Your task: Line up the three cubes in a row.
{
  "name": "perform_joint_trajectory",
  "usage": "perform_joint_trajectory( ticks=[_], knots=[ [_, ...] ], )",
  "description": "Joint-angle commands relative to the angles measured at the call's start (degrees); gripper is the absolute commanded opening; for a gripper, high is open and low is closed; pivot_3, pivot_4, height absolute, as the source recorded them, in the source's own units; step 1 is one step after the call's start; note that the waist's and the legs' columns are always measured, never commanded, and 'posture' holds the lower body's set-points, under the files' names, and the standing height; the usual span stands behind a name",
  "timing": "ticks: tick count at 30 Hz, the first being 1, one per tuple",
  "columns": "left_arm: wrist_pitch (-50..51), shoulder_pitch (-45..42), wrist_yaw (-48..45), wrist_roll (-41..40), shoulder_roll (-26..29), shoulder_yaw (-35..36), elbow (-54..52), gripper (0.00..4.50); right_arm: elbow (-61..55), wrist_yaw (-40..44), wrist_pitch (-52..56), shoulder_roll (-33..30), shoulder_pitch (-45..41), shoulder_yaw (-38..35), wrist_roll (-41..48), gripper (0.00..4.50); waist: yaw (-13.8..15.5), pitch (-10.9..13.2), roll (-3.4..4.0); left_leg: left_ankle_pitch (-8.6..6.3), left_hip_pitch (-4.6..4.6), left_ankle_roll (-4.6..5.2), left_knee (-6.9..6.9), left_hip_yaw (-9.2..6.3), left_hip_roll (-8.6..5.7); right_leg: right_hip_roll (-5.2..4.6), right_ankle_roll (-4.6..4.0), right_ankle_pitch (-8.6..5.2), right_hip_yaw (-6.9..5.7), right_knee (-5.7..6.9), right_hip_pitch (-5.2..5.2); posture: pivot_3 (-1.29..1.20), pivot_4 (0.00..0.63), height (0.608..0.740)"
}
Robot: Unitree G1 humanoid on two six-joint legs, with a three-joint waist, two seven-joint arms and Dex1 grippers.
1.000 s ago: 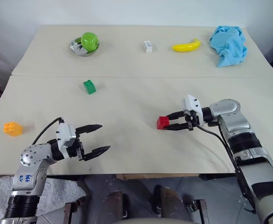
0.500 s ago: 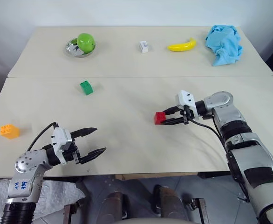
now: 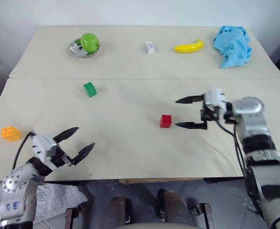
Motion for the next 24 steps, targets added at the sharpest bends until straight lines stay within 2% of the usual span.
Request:
perform_joint_trajectory(
  ticks=[1, 4, 6, 10, 14, 19, 24],
  knots=[
    [-3.0, 4.1, 4.3, -1.3, -2.4, 5.8, -2.1, 4.50, -12.3, 1.0, 4.2, -0.1, 7.1, -6.6, 10.0, 4.47, 0.0, 0.0, 0.00, 0.00, -0.01, 0.00, 0.00, 0.01, 0.00, 0.01, 0.00, 0.00, -0.03, -0.05, -0.01, 0.00, 0.150, 0.740],
    [-4.9, 9.5, 7.8, -1.4, -6.3, 9.0, -4.8, 4.50, -19.9, -3.2, 5.0, -0.5, 16.2, -10.1, 12.0, 4.47, 0.0, 0.0, -0.01, -0.01, 0.01, -0.02, 0.00, 0.04, 0.03, 0.02, 0.00, 0.00, -0.04, -0.08, 0.03, 0.00, 0.150, 0.740],
    [-5.3, 11.4, 8.9, -2.0, -8.3, 9.4, -5.5, 4.50, -23.9, -6.3, 9.8, -1.2, 19.9, -11.2, 13.3, 4.47, 0.1, 0.0, -0.03, -0.04, 0.03, -0.02, 0.01, 0.09, 0.02, -0.01, 0.01, 0.00, 0.00, -0.08, 0.03, 0.00, 0.150, 0.740],
    [-5.3, 10.0, 10.2, -1.1, -8.8, 8.3, -4.6, 4.50, -27.9, -10.6, 12.4, -0.1, 24.1, -12.8, 14.5, 4.47, 0.9, 0.0, -0.04, -0.02, 0.09, -0.03, 0.05, 0.15, 0.03, -0.11, 0.02, 0.01, 0.09, -0.09, 0.02, 0.00, 0.150, 0.740],
    [-1.0, 2.1, 14.5, 1.6, -6.1, 5.2, -3.5, 4.50, -30.5, -12.7, 12.3, 1.3, 25.6, -12.1, 14.1, 4.47, 2.2, 0.0, -0.05, -0.17, 0.18, -0.43, 0.05, 0.08, 0.07, -0.16, -0.05, -0.02, 0.31, -0.09, 0.01, 0.00, 0.150, 0.740],
    [7.2, -7.7, 21.2, 5.0, -5.1, -1.3, -5.7, 4.50, -31.2, -13.3, 11.6, 2.2, 25.4, -10.9, 13.2, 4.47, 2.3, 0.0, -0.01, 0.00, 0.18, -0.14, 0.03, 0.13, 0.04, -0.03, -0.07, -0.01, 0.20, 0.16, -0.02, 0.00, 0.150, 0.740],
    [22.6, -26.3, 38.4, 12.1, -9.3, -8.2, -0.1, 4.50, -33.0, -14.1, 12.4, 3.1, 25.5, -9.6, 13.3, 4.47, 3.1, 0.0, -0.08, 0.06, 0.10, -0.01, 0.06, 0.09, -0.05, 0.04, -0.06, 0.00, 0.04, 0.16, 0.01, 0.00, 0.150, 0.740]
  ],
)
